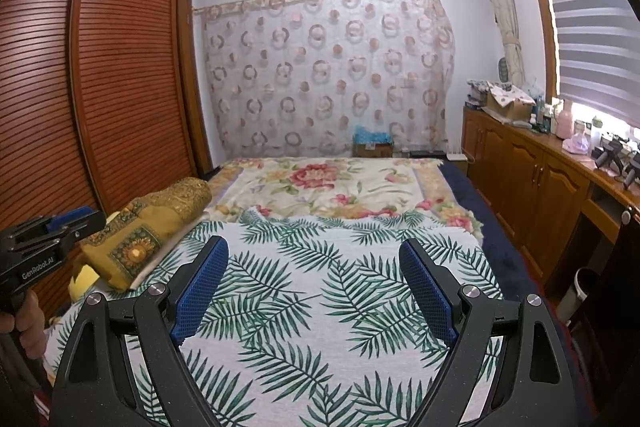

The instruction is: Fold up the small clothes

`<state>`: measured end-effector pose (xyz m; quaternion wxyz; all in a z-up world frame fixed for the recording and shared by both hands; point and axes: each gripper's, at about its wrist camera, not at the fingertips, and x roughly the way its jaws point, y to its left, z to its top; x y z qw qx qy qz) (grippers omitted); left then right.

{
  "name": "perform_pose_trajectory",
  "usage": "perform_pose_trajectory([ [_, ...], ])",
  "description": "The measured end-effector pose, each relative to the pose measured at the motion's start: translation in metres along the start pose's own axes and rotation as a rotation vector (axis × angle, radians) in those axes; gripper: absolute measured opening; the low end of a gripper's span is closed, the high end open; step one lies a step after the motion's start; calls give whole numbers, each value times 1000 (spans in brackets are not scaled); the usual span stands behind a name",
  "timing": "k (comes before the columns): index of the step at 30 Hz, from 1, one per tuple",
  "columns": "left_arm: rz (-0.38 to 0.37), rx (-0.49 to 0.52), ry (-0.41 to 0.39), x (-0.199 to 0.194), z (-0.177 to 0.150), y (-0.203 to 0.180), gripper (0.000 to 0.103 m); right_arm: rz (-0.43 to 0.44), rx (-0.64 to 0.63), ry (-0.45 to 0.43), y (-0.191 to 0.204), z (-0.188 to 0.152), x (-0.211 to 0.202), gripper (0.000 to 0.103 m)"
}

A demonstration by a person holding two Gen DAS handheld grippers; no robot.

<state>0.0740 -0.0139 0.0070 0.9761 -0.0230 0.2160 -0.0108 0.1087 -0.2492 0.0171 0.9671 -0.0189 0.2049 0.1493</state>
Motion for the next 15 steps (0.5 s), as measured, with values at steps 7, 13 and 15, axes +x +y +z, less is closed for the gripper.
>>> perform_pose_trajectory([
  [7, 2, 2, -2, 0, -1, -1, 28, 0, 1, 0, 0, 1, 0, 89],
  [13, 1, 2, -2, -1, 1, 0, 29, 0, 1, -1, 1, 1, 0, 89],
  [15, 2, 2, -3, -1, 1, 0, 29, -1, 1, -1, 1, 0, 0, 89],
])
